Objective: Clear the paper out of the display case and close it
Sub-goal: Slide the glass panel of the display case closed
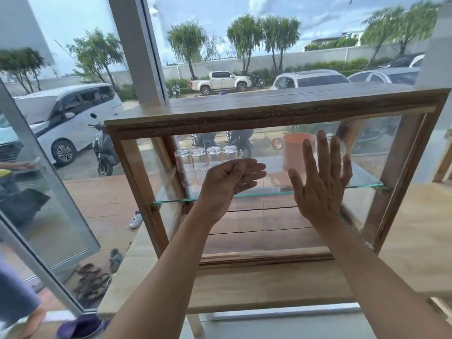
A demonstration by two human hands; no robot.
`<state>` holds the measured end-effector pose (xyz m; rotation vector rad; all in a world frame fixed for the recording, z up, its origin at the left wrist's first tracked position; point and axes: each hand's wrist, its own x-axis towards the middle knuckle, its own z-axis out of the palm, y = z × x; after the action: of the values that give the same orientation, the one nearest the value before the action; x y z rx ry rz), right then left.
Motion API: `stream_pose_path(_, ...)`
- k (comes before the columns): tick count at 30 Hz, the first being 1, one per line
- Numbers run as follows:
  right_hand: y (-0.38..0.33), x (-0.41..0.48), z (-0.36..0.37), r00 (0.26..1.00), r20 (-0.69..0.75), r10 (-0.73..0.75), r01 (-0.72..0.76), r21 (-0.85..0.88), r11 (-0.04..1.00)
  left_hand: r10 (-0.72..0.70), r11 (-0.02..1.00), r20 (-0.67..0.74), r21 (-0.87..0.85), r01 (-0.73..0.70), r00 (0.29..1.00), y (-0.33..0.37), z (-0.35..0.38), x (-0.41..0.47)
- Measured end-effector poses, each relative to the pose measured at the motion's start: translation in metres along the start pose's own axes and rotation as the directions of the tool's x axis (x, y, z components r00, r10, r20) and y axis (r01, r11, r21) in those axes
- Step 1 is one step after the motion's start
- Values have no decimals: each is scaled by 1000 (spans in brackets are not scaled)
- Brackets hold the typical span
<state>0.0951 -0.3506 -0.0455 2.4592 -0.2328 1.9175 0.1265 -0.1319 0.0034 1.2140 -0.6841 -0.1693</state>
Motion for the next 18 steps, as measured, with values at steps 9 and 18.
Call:
stream_pose_path(9,-1,0,-6,1000,16,-14,13,32,999,99,991,-199,110,-78,975,16,-45,-24)
stream_pose_path(18,1,1,-6,999,35,-21,21,16,1000,179,960,-330,265,-91,927,34,-88,-47)
